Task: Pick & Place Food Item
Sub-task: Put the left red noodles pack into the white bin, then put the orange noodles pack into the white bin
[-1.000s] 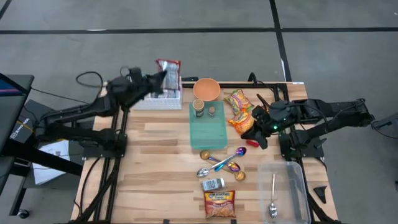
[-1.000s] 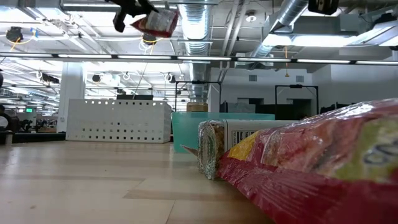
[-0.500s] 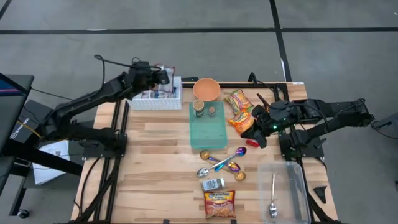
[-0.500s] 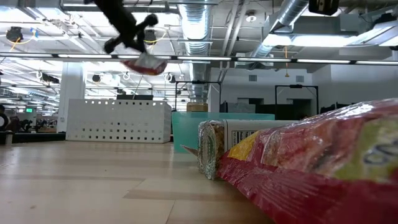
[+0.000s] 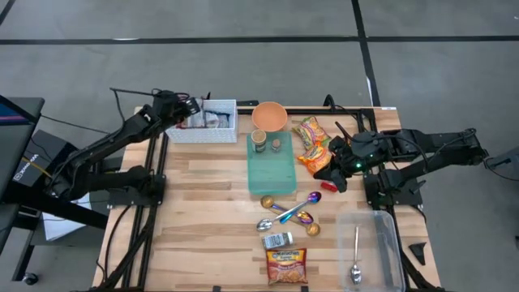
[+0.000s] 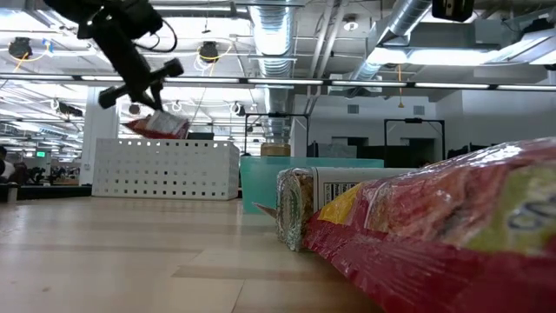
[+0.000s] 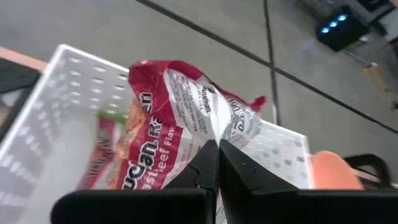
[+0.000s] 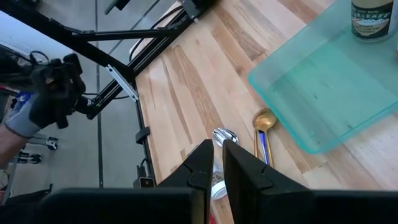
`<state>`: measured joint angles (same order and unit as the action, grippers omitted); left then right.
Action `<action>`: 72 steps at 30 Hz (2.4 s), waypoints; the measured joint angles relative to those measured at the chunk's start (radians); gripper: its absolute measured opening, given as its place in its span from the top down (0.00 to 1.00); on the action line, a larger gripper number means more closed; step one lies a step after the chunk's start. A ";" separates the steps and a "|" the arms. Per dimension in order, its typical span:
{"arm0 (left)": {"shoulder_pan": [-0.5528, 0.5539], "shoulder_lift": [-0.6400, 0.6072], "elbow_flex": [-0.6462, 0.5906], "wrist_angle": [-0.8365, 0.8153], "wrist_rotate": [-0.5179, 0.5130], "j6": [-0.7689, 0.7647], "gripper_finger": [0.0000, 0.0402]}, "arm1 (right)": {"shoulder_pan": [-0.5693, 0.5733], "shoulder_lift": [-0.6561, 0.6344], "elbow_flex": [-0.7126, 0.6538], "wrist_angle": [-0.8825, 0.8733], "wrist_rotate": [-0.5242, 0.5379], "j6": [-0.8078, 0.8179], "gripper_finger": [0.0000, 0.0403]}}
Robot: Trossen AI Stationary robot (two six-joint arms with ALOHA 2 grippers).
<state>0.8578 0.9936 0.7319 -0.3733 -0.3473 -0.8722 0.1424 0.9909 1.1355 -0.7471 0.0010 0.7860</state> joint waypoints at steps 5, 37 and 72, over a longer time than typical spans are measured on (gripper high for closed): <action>0.053 0.003 -0.059 0.023 0.007 0.001 1.00 | -0.001 0.000 0.000 0.000 0.000 0.000 0.92; 0.079 0.062 -0.107 0.117 -0.017 -0.049 0.77 | 0.007 0.000 0.000 0.000 0.000 0.037 0.92; -0.304 -0.014 -0.106 0.808 0.923 0.317 0.70 | 0.008 0.000 0.000 -0.001 0.000 0.008 0.92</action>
<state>0.5542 0.9798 0.6258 0.4351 0.5761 -0.5553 0.1501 0.9913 1.1355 -0.7483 0.0010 0.7937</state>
